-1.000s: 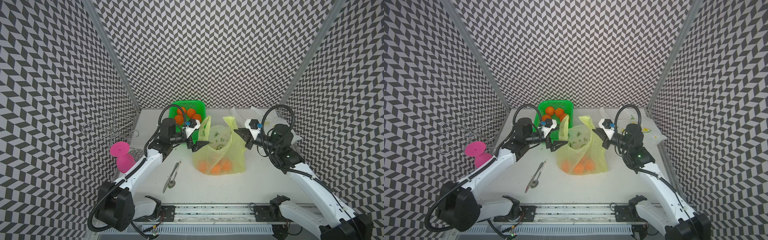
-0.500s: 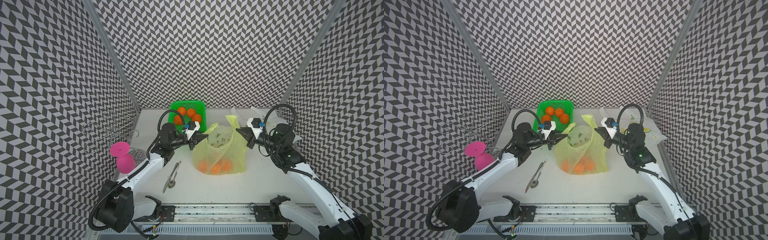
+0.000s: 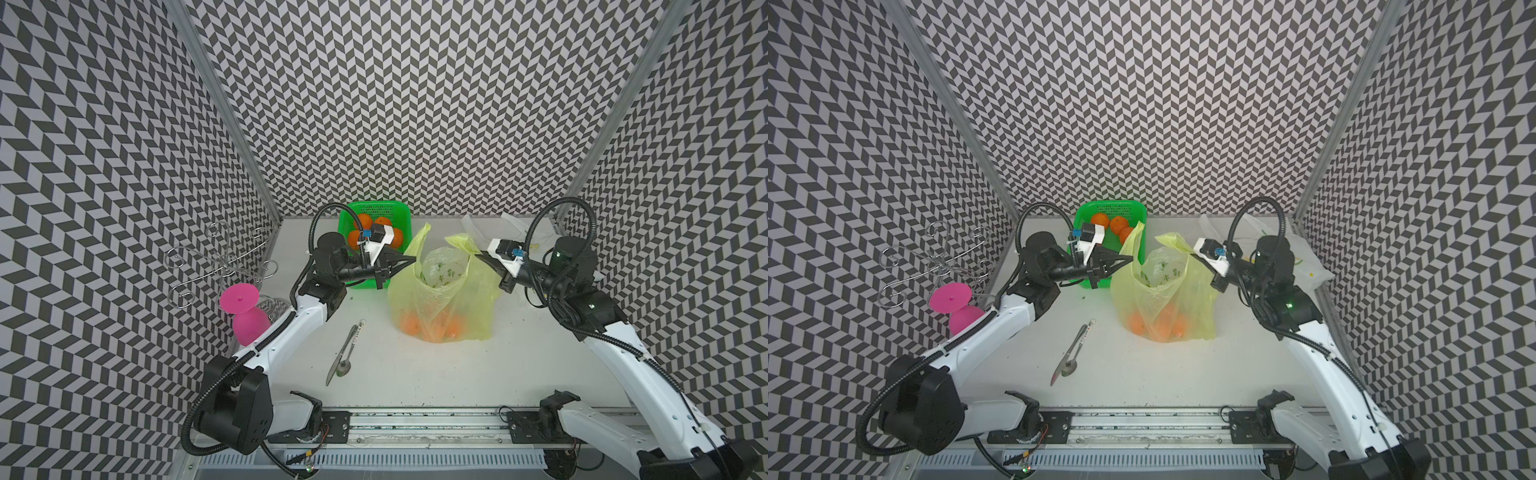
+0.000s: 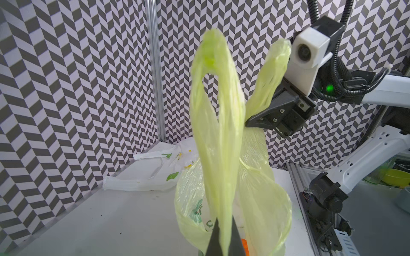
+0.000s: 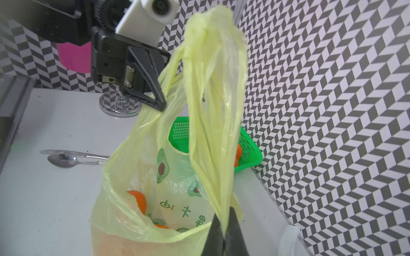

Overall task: Place the oranges into plastic bags & tie knots
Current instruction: Tie the plastic bag at the center of the board.

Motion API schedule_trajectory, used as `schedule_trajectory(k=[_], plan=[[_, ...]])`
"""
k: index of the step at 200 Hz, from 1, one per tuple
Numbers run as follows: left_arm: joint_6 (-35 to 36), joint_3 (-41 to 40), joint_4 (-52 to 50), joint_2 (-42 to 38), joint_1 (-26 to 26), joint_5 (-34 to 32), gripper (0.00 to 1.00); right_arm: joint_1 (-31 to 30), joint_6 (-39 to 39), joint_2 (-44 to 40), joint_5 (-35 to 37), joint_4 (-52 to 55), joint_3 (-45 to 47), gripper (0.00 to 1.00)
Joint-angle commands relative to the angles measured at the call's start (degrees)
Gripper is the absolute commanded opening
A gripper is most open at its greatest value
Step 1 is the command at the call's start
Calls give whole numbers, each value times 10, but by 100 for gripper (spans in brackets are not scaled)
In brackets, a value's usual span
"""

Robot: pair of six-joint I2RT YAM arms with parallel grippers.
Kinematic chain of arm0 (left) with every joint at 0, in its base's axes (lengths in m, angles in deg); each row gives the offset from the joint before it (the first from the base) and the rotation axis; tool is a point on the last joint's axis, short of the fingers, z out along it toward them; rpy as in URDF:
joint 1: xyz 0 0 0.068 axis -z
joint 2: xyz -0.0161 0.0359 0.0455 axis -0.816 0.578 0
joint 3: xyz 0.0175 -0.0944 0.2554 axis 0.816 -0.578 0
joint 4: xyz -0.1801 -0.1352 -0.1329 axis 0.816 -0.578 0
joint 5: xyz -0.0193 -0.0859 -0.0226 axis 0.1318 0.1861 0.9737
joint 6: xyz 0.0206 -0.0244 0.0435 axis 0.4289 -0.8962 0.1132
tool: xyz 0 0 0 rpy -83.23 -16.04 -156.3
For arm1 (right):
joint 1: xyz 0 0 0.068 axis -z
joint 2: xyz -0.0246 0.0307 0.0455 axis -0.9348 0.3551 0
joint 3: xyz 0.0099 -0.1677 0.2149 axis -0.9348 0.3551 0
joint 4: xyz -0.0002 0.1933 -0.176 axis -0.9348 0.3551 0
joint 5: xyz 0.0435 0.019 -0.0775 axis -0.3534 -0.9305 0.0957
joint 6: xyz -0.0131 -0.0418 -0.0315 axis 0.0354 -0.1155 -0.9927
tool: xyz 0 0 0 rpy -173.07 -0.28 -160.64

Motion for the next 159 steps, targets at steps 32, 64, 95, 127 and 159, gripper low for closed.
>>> schedule_trajectory(k=[32, 64, 95, 127, 159], plan=[[9, 11, -41, 12, 16, -13, 0, -100, -133, 42, 89, 55, -24, 0], [71, 41, -114, 29, 17, -8, 0, -122, -153, 65, 133, 62, -30, 0], [131, 49, -147, 27, 17, 3, 4, -124, -151, 75, 132, 60, -30, 0], [207, 62, -200, 26, 15, -1, 15, -124, -139, 75, 125, 59, -29, 0], [258, 68, -231, 26, 12, 1, 29, -124, -128, 76, 132, 58, -22, 0]])
